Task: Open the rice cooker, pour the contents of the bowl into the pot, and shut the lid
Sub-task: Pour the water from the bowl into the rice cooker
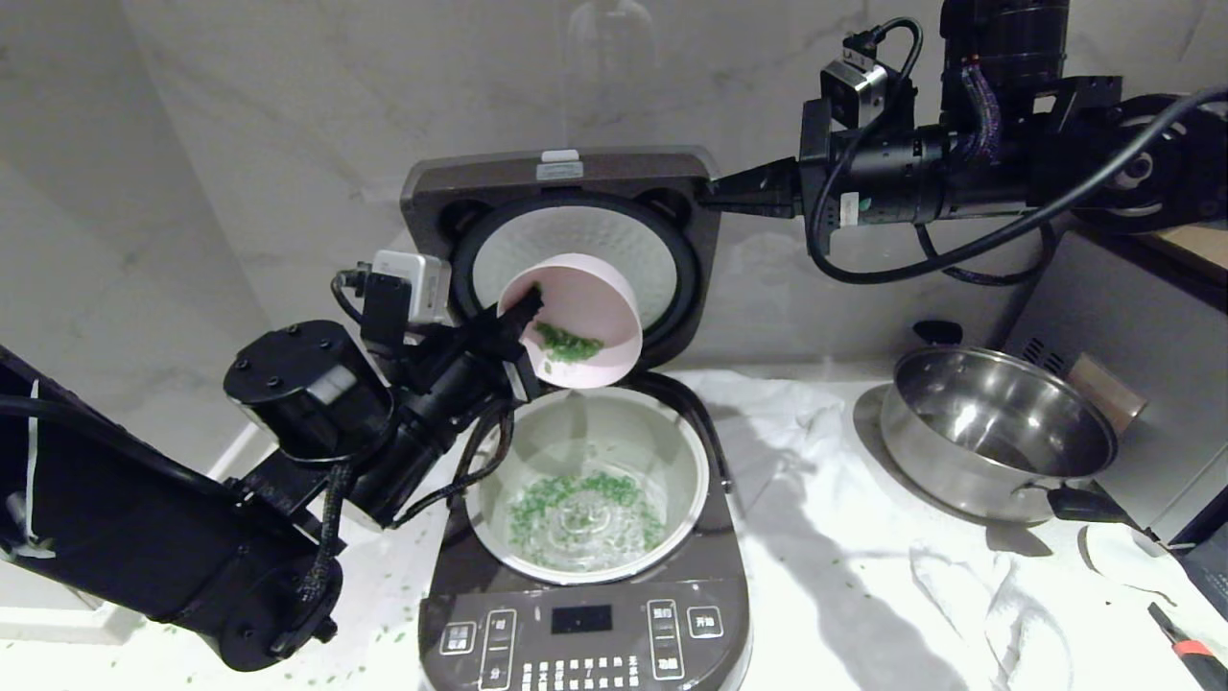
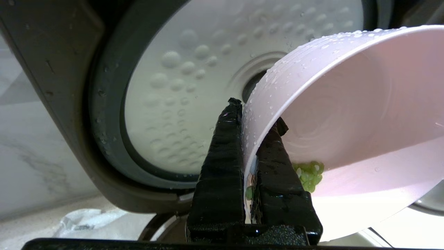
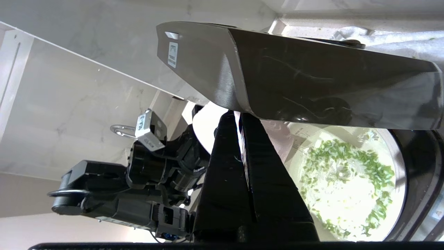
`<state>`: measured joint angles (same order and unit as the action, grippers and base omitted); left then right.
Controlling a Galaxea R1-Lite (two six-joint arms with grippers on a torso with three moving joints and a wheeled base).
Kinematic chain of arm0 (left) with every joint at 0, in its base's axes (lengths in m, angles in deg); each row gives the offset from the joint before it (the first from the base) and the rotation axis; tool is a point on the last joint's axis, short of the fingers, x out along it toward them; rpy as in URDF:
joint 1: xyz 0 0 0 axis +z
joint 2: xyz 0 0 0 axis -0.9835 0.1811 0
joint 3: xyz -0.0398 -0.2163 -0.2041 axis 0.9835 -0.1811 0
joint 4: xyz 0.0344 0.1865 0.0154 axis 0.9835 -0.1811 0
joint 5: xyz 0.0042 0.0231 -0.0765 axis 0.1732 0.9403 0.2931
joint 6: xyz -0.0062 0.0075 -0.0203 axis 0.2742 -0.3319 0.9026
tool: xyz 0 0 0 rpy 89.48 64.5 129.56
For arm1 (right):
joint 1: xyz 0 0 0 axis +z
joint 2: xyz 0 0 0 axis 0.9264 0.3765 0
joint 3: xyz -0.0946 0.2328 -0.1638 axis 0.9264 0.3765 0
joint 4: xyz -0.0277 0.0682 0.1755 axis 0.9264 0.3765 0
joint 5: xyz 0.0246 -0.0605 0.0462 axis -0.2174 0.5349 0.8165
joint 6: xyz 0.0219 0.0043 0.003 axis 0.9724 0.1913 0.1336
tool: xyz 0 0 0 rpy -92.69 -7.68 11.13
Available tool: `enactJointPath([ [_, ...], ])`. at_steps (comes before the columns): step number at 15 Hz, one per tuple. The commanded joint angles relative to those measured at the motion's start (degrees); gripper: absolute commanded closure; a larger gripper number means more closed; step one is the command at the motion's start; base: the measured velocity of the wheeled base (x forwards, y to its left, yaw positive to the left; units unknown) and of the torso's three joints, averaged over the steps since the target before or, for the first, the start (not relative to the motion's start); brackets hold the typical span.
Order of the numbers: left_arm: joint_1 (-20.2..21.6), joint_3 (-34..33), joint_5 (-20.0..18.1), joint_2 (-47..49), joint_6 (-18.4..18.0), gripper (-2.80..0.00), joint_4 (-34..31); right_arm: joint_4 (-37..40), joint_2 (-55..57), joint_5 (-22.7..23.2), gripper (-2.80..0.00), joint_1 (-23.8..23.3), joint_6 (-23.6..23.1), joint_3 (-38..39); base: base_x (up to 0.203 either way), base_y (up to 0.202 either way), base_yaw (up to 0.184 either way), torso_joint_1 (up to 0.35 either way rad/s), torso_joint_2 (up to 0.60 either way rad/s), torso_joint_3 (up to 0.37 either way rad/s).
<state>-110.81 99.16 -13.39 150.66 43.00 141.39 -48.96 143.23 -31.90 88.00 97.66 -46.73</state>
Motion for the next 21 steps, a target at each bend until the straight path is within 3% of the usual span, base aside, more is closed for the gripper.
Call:
enactJointPath([
  [1, 0.3, -1.5, 0.0, -0.7, -0.2, 0.0, 0.5, 0.1, -0.4, 0.2, 0.0, -0.1, 0.2, 0.3, 0.0, 0.0, 0.0, 0.0, 0.0, 0.0],
  [5, 1.5, -4.3, -0.1, -3.0, 0.4, 0.0, -0.4, 0.0, -0.7, 0.2, 0.0, -0.1, 0.0, 2.2, 0.0, 0.0, 0.0, 0.0, 0.0, 0.0],
  [6, 2.0, -4.0, -0.1, -4.3, 1.8, 0.0, -4.7, 0.0, -0.8, 0.2, 0.0, -0.1, -0.1, 2.8, 0.0, 0.0, 0.0, 0.0, 0.0, 0.0],
  [8, 3.2, -2.1, -0.1, -8.3, 5.1, 0.0, -15.2, 0.0, -0.9, 0.1, 0.0, -0.1, -0.1, 3.1, 0.0, 0.0, 0.0, 0.0, 0.0, 0.0],
  [13, 6.7, 7.8, -1.1, -17.4, 12.9, 0.0, -51.4, 0.0, -6.4, 0.1, 0.0, 1.5, 0.0, 8.0, 0.0, 0.0, 0.0, 0.0, 0.0, 0.0],
  [19, 8.4, 15.5, -2.5, -22.1, 14.0, 0.0, -76.9, 0.0, -16.5, -0.2, 0.0, 2.5, -0.3, 17.8, 0.0, 0.0, 0.0, 0.0, 0.0, 0.0],
  [21, 9.2, 17.3, -4.7, -23.6, 15.6, 0.0, -85.4, -0.1, -20.2, -2.3, 0.0, 2.5, -0.5, 22.2, 0.0, 0.0, 0.0, 0.0, 0.0, 0.0],
])
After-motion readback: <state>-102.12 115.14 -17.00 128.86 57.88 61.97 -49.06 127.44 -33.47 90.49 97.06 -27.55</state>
